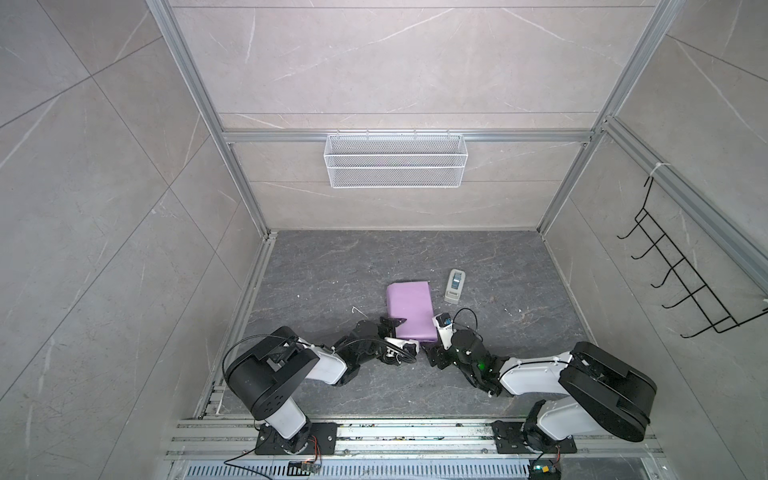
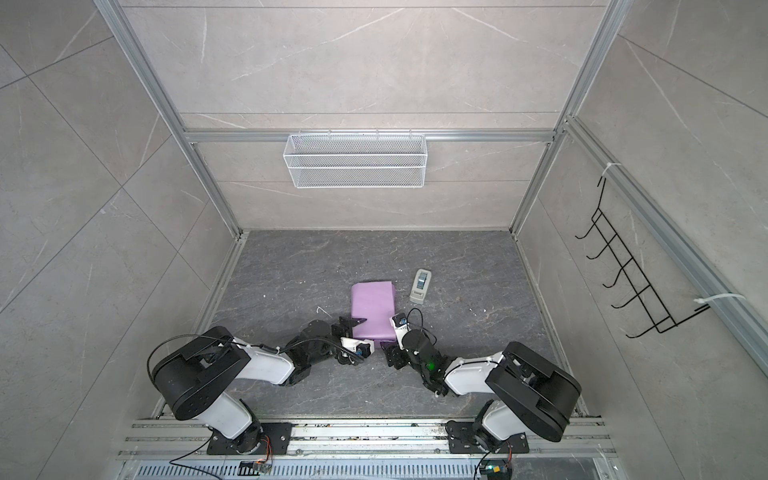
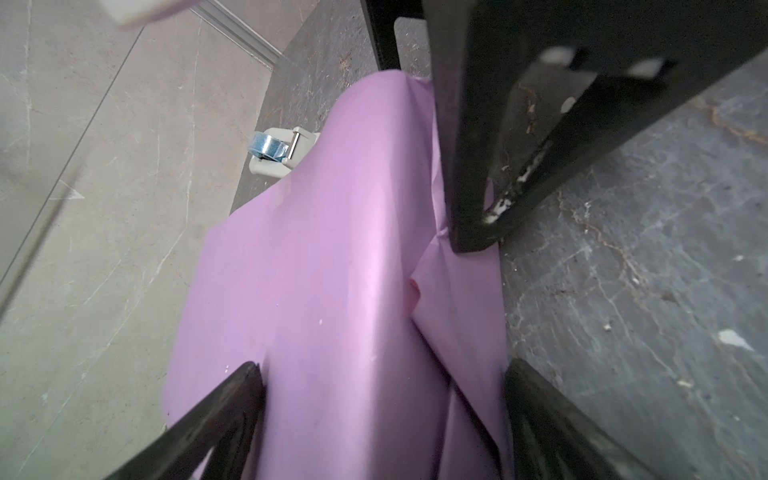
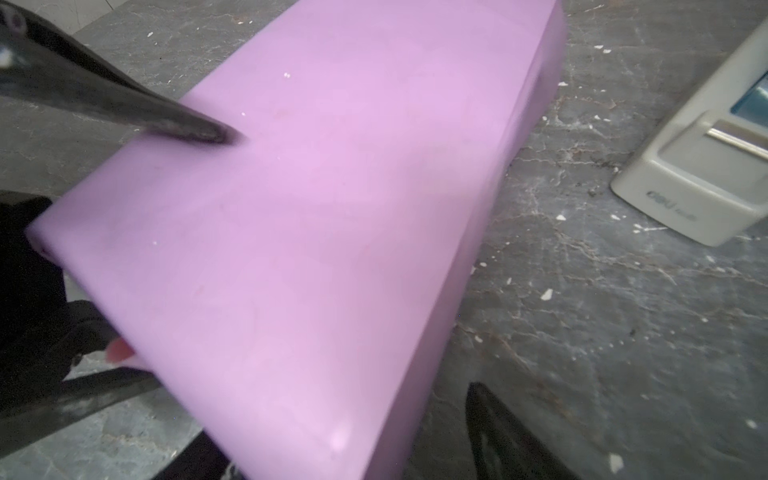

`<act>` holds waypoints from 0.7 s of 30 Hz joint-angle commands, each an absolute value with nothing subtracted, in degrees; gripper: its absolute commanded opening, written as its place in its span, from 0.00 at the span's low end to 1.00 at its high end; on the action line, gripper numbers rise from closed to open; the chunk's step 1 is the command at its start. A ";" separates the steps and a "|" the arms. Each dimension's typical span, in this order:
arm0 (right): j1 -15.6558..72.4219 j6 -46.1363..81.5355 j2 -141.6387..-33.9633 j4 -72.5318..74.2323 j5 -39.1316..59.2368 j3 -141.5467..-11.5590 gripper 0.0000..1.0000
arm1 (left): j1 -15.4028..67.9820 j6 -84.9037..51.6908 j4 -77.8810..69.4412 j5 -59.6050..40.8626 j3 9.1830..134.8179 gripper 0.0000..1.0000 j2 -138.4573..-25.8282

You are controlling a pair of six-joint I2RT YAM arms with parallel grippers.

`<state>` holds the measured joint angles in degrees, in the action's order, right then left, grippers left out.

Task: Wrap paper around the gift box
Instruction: 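Press the folded flap against the box end with both grippers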

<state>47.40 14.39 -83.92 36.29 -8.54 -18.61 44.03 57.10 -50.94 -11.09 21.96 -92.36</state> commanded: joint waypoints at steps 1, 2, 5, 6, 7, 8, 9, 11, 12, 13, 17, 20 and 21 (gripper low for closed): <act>46.93 14.79 -83.61 36.30 -8.26 -18.46 0.77 | 42.72 56.53 -52.23 -13.17 22.81 0.88 -93.20; 46.83 14.68 -83.58 36.30 -7.99 -18.58 0.78 | 42.44 56.22 -52.31 -13.50 22.79 0.87 -93.43; 46.83 14.14 -83.16 36.22 -7.00 -18.56 0.79 | 42.08 55.83 -52.58 -14.07 22.77 0.83 -94.26; 46.83 13.93 -82.99 36.00 -6.72 -18.54 0.79 | 41.99 55.78 -52.73 -14.07 22.68 0.82 -94.46; 46.82 13.73 -82.81 35.95 -6.47 -18.37 0.80 | 41.94 55.72 -52.93 -14.11 22.59 0.82 -94.72; 46.85 13.46 -82.63 36.03 -6.29 -18.11 0.81 | 41.83 55.59 -53.25 -14.02 22.51 0.81 -94.91; 46.83 13.47 -82.45 36.27 -6.24 -17.87 0.81 | 41.82 55.62 -53.50 -14.09 22.48 0.81 -95.22; 46.82 13.19 -82.27 36.70 -5.91 -17.59 0.83 | 41.82 55.48 -53.61 -14.15 22.50 0.81 -95.53; 46.82 13.18 -82.31 36.81 -5.72 -17.69 0.84 | 41.71 55.27 -53.70 -14.15 22.58 0.81 -95.68; 46.79 13.25 -82.47 36.97 -5.57 -17.84 0.84 | 41.74 55.20 -53.76 -14.23 22.59 0.81 -95.84; 46.79 13.63 -84.12 38.17 -4.91 -19.01 0.87 | 41.72 54.91 -53.90 -14.28 22.57 0.81 -95.89; 46.78 14.64 -85.40 39.88 -4.79 -19.57 0.98 | 41.74 54.68 -53.52 -14.58 22.48 0.81 -95.37; 46.80 15.00 -85.64 40.35 -4.50 -19.71 0.99 | 41.68 54.59 -53.30 -14.60 22.50 0.81 -95.28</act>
